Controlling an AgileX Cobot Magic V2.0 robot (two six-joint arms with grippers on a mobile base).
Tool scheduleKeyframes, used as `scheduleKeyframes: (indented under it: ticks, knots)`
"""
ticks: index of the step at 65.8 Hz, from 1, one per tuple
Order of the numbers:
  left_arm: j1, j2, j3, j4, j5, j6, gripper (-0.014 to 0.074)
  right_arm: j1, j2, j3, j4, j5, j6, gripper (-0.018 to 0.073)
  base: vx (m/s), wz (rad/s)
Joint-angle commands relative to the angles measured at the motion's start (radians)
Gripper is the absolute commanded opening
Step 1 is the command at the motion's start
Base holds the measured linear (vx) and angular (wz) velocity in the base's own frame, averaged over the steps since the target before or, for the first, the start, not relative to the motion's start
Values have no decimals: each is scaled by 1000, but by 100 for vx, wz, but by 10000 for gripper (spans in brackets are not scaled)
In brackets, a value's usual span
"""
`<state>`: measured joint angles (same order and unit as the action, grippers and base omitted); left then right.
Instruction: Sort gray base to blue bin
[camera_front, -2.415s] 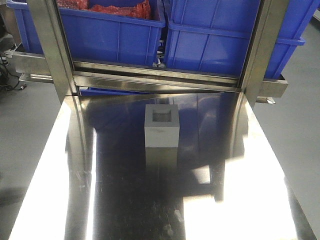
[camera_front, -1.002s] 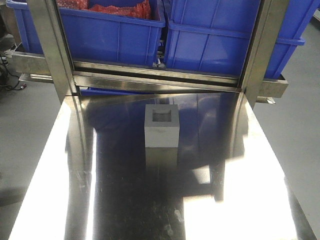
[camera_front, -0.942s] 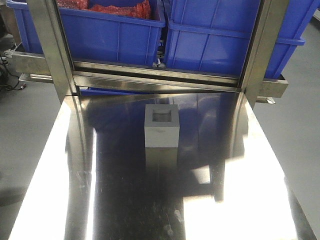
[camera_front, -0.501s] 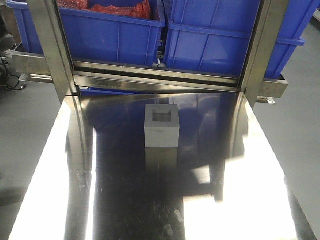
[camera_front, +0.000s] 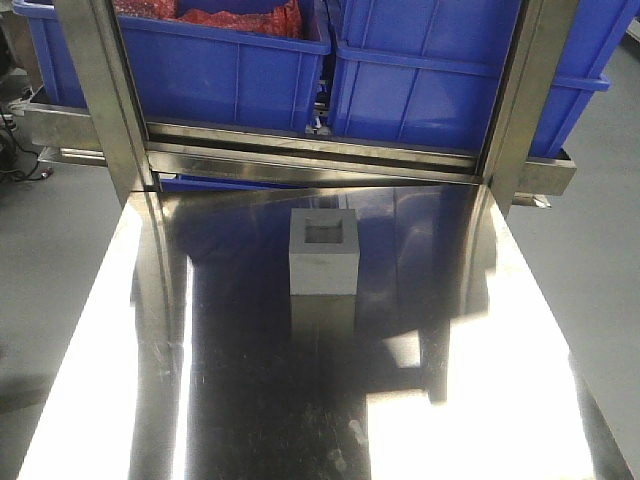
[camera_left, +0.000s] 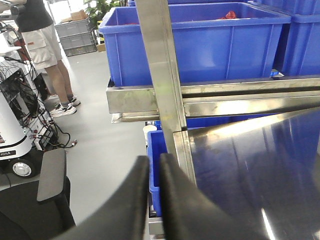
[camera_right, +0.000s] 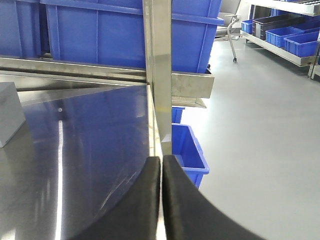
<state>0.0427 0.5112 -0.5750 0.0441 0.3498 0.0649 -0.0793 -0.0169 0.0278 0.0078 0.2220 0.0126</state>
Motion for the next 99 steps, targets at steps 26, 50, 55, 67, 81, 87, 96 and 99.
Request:
scheduleKeyframes:
  ticks: [26,50,55,67,81,87,96,99]
  knots:
    - [2,10,-35,-2,-68,-1,719,-2,3,1,-8,-75,-13,-5,0,0]
    - [2,25,-36,-3,-75,8,624,-2,3,1,-8,-75,-13,-5,0,0]
    - [1,68,-58,-6,-77,8,624,-2,3,1,-8,-75,-13,-5,0,0]
    - [-38,240,-180,-81,-81,90,624,-2,3,1,-8,-75,-13,-5,0,0]
    - [-193,500,-357,-170,-83,225,624,-2,3,1,-8,-75,-13,-5,0,0]
    - [-257,588,-424,-170,-89,225,624,-2,3,1,-8,-75,-13,-5,0,0]
    - [-345,738,-536,-170,-82,199,624,-2,3,1,-8,-75,-13,-5,0,0]
    - [-371,789,-579,-170,-68,170,624,-2,3,1,-8,-75,-13,-5,0,0]
